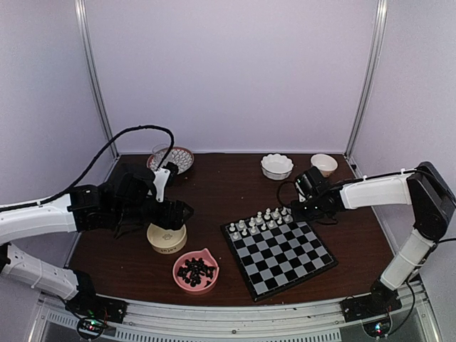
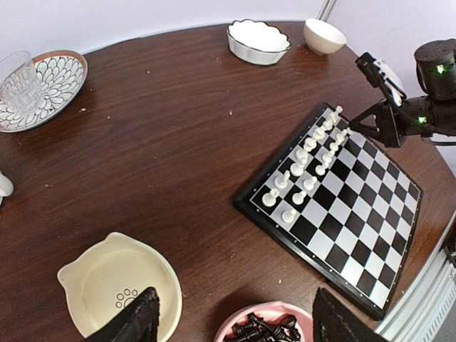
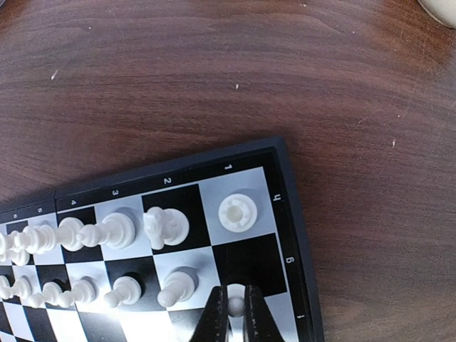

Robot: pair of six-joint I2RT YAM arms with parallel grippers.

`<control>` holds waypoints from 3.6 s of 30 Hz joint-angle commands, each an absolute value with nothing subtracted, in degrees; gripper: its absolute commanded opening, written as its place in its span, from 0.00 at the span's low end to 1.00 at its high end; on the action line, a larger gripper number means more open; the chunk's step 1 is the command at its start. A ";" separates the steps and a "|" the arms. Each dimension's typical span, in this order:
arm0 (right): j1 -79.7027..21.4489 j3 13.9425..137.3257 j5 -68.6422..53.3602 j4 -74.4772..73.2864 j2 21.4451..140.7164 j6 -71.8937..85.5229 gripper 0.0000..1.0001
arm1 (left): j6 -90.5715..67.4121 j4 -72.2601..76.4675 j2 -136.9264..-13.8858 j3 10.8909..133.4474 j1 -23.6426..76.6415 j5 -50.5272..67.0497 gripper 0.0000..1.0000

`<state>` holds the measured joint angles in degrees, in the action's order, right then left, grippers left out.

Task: Set up the chess pieces on the board
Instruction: Place the pawn on a2, then reset both arms

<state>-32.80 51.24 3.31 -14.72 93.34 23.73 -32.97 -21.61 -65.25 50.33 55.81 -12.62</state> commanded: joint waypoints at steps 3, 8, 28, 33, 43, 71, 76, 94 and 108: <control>-31.93 52.81 4.97 -13.18 94.58 23.11 0.00 | -33.55 -21.95 -63.75 48.97 55.06 -14.24 0.74; -31.41 52.90 5.22 -13.03 95.04 22.85 0.00 | -33.55 -21.88 -63.69 48.93 55.02 -14.33 0.74; -30.59 53.88 3.03 -12.18 96.33 22.34 0.03 | -32.87 -21.59 -63.88 48.87 54.79 -15.03 0.75; -30.59 53.49 2.66 -12.03 96.09 22.37 0.06 | -32.78 -21.52 -64.12 48.92 54.65 -14.86 0.75; -30.61 52.65 3.29 -11.96 94.00 22.30 0.15 | -32.96 -21.42 -64.30 48.88 54.23 -14.77 0.77; -30.59 48.95 5.68 -19.69 76.13 21.89 0.23 | -55.27 -36.64 -66.15 43.63 37.75 -9.64 0.64; -30.50 47.31 9.05 -21.47 69.99 20.32 0.25 | -56.63 -35.96 -68.04 41.07 34.33 -7.95 0.58; -28.93 44.73 16.60 -24.48 61.44 17.98 0.28 | -55.59 -18.78 -73.70 34.31 31.55 -1.78 0.33; -24.94 39.23 21.59 -20.26 53.70 13.64 0.50 | -46.32 -17.69 -76.37 41.42 31.46 -5.25 0.38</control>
<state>-26.20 42.92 17.63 -24.43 57.41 16.58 -52.03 -19.49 -81.19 39.20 31.81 -1.87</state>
